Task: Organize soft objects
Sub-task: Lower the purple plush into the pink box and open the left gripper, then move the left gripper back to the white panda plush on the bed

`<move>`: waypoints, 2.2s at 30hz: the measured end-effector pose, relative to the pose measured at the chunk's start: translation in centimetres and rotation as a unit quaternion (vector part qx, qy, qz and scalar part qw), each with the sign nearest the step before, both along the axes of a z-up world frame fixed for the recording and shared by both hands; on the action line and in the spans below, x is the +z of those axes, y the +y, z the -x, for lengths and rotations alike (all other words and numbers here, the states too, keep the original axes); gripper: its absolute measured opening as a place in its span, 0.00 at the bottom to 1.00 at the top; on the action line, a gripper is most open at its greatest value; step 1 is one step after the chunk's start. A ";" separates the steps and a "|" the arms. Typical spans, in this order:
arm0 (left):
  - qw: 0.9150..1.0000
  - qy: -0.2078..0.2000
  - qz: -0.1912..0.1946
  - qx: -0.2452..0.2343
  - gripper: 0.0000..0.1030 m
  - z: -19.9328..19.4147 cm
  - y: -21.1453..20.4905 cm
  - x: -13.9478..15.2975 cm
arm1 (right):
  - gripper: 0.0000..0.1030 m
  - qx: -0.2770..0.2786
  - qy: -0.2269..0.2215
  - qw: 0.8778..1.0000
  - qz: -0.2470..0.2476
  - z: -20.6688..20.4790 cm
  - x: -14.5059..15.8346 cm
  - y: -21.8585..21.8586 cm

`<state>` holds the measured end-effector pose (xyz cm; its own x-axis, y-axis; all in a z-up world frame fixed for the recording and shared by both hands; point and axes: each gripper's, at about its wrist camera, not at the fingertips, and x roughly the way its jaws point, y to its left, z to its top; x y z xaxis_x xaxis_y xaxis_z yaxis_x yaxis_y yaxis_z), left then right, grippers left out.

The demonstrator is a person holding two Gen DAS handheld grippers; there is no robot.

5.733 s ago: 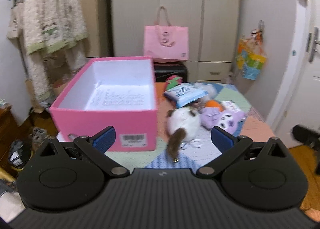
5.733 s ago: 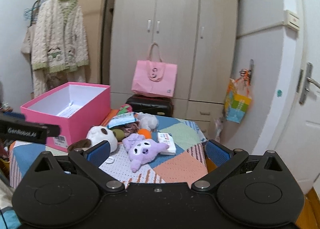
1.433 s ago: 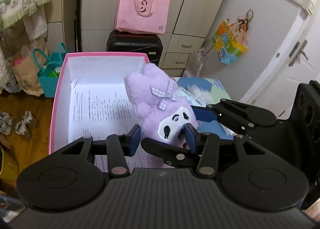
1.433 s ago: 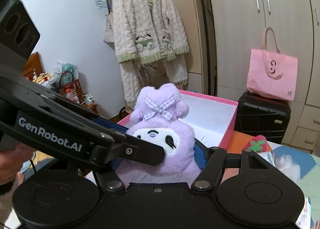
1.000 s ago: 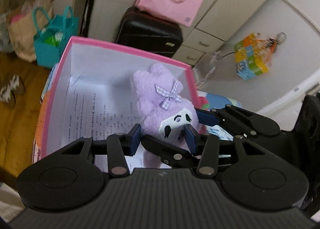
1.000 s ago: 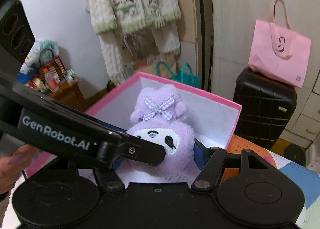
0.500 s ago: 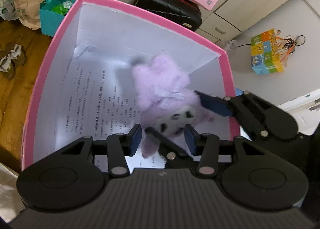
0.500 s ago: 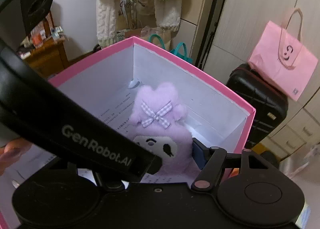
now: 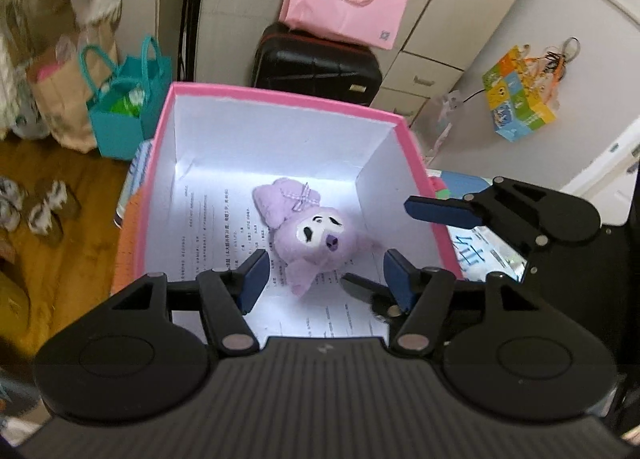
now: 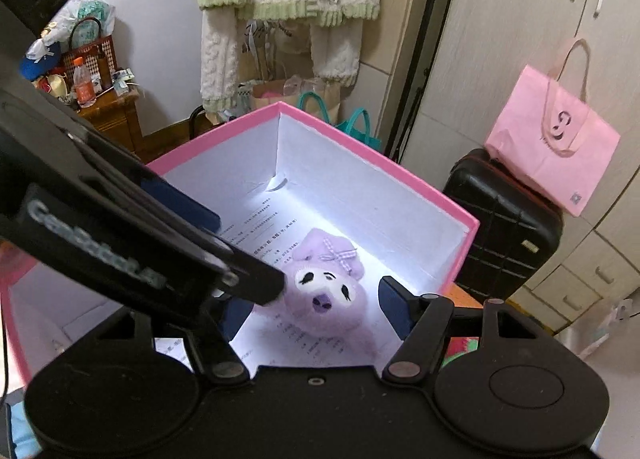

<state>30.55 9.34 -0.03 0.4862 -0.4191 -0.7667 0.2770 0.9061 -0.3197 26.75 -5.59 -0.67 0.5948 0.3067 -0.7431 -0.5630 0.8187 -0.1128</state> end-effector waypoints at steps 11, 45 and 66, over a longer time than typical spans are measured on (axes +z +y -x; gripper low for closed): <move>0.995 -0.076 -0.056 -0.036 0.61 7.4 -0.8 4.4 | 0.71 0.014 -0.035 0.999 -0.004 6.9 3.5 -1.9; 0.969 -0.117 -0.104 -0.193 0.63 22.2 -11.8 3.1 | 0.74 0.020 -0.084 0.996 -0.012 22.9 2.2 -12.3; 0.961 -0.128 -0.136 -0.206 0.59 19.5 -18.0 -0.6 | 0.74 0.047 -0.056 0.993 -0.089 19.1 -5.7 -14.9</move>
<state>11.04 -8.64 -0.63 0.5090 -0.4166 -0.7532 0.6677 0.7434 0.0400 7.60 -20.51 -6.32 0.6335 0.4859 -0.6021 -0.6303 0.7754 -0.0375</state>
